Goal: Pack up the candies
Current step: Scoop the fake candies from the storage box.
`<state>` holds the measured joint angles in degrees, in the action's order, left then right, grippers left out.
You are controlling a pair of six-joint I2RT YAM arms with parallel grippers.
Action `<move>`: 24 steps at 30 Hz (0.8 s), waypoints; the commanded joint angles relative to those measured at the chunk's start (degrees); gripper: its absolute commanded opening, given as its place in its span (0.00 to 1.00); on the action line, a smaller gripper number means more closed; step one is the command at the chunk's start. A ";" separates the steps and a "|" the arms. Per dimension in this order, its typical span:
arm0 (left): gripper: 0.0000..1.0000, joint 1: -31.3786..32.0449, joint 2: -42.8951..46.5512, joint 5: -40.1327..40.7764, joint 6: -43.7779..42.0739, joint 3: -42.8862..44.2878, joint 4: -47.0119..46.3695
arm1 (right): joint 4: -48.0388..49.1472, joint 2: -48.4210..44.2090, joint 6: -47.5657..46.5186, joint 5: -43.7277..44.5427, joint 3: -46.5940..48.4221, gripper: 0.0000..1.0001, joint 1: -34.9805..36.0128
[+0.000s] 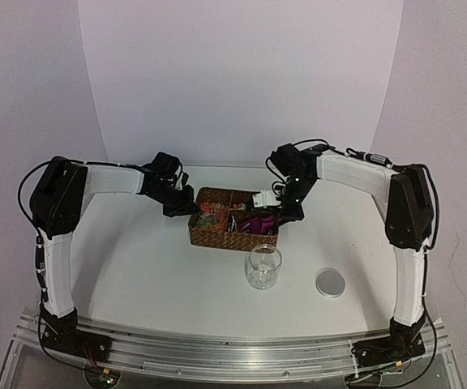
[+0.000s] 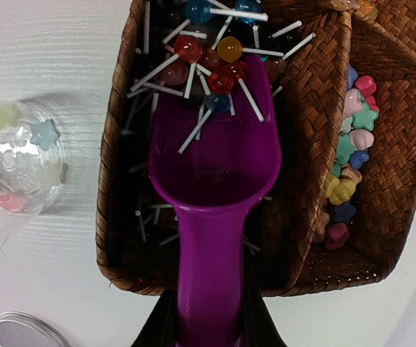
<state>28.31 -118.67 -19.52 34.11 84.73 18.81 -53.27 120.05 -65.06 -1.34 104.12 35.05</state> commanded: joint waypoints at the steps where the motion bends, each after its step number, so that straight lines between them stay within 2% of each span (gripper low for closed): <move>1: 0.00 -0.41 -0.08 0.35 1.13 -0.06 5.01 | -0.80 -0.54 4.95 -11.80 -0.21 0.00 -1.39; 16: 0.00 -0.80 -0.11 0.20 1.40 -0.35 5.01 | -1.51 -7.93 5.55 -14.29 -4.19 0.00 -5.19; 24: 0.00 -0.80 -0.07 0.17 1.45 -0.44 4.93 | -1.54 -6.19 5.12 -14.06 -4.60 0.00 -5.40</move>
<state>28.08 -118.67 -19.65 34.13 84.73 18.81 -54.17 114.95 -60.14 -12.13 99.18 29.50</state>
